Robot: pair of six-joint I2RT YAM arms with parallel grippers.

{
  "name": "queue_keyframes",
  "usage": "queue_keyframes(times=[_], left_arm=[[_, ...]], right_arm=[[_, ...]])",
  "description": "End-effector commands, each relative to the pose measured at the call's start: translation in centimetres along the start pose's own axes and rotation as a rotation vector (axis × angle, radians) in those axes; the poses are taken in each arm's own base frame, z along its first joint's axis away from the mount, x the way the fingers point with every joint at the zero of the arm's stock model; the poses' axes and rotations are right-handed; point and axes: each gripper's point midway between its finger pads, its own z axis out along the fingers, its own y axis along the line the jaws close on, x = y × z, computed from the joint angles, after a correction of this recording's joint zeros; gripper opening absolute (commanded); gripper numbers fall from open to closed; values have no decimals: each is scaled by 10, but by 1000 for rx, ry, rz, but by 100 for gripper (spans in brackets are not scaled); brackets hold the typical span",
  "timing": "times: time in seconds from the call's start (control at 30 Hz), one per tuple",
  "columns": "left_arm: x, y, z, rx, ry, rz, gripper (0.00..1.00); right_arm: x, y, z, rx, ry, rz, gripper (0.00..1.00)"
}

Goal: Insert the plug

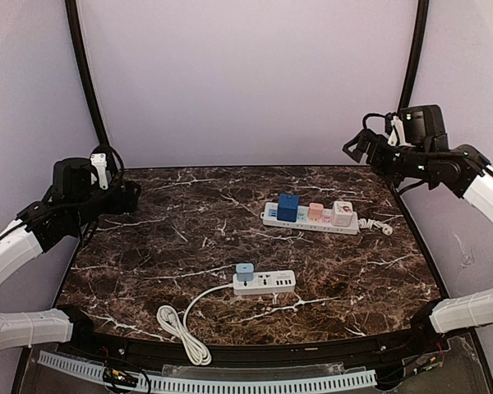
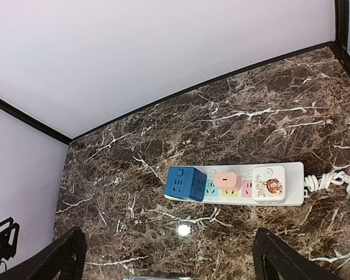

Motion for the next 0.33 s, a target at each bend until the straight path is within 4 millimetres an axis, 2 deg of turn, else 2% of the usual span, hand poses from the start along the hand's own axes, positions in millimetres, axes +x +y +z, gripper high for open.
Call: queue_keyframes(times=[0.0, 0.3], left_arm=[[3, 9, -9, -31, 5, 32, 99], [2, 9, -9, -26, -10, 44, 99]], right_arm=[[-2, -7, 8, 19, -31, 22, 99], [4, -7, 27, 12, -19, -8, 98]])
